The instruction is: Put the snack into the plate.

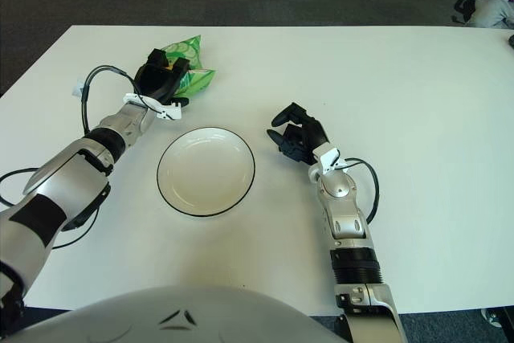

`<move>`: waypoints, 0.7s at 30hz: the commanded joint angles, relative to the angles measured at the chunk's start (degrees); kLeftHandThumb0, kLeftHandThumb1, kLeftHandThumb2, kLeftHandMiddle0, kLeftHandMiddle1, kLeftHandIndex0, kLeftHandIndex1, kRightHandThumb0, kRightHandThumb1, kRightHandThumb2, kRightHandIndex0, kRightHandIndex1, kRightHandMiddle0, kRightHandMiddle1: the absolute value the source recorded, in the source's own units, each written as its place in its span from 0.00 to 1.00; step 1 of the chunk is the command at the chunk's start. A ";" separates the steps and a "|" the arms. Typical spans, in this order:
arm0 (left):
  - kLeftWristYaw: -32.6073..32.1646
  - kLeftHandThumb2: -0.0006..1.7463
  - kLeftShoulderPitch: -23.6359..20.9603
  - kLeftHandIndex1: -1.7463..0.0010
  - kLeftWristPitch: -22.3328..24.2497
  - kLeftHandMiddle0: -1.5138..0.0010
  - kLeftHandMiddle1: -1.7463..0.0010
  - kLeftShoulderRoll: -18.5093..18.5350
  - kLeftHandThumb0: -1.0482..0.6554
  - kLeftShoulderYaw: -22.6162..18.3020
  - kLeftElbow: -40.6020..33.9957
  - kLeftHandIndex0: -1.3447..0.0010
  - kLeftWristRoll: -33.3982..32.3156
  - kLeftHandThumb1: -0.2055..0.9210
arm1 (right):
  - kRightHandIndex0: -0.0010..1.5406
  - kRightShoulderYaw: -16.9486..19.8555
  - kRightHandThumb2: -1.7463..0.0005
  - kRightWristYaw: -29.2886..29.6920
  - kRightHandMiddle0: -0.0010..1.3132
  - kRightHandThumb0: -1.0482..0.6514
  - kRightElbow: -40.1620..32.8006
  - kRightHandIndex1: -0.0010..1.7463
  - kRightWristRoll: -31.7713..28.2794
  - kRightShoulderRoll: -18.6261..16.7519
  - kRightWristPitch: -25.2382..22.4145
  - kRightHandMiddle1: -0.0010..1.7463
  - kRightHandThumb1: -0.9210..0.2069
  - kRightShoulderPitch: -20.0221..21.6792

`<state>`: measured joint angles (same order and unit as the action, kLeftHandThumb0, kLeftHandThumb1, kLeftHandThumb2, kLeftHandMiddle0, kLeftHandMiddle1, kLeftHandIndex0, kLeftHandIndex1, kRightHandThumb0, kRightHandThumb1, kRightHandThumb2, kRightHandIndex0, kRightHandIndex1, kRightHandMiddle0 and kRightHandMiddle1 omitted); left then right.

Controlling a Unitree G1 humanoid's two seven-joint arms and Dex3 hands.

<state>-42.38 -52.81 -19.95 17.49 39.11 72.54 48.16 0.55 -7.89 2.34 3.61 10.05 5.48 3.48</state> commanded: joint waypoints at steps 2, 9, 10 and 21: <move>-2.35 0.70 3.28 0.00 -4.91 0.61 0.06 1.82 0.62 -0.77 -3.85 0.72 -0.47 0.51 | 0.54 -0.62 0.85 -0.31 0.36 0.40 0.31 0.89 0.98 0.93 0.70 0.84 0.00 0.24; -1.80 0.71 6.86 0.00 -5.62 0.61 0.04 4.62 0.62 -2.07 -12.77 0.72 -0.23 0.50 | 0.54 -1.55 0.85 -0.29 0.36 0.40 1.65 0.88 2.25 1.82 1.65 0.83 0.00 0.78; -1.54 0.72 7.30 0.00 -5.52 0.61 0.04 4.92 0.62 -2.29 -13.82 0.72 -0.24 0.50 | 0.54 -1.62 0.85 -0.28 0.36 0.40 1.73 0.88 2.46 1.90 1.74 0.83 0.00 0.81; -6.83 0.73 13.01 0.00 -13.45 0.62 0.01 8.65 0.62 -6.47 -24.44 0.71 -0.67 0.49 | 0.55 -2.32 0.85 0.09 0.37 0.40 2.59 0.88 3.85 3.00 1.92 0.83 0.00 1.34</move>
<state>-46.42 -41.41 -31.30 24.28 34.38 50.68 47.74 -1.60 -7.85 3.93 6.33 12.40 7.72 4.89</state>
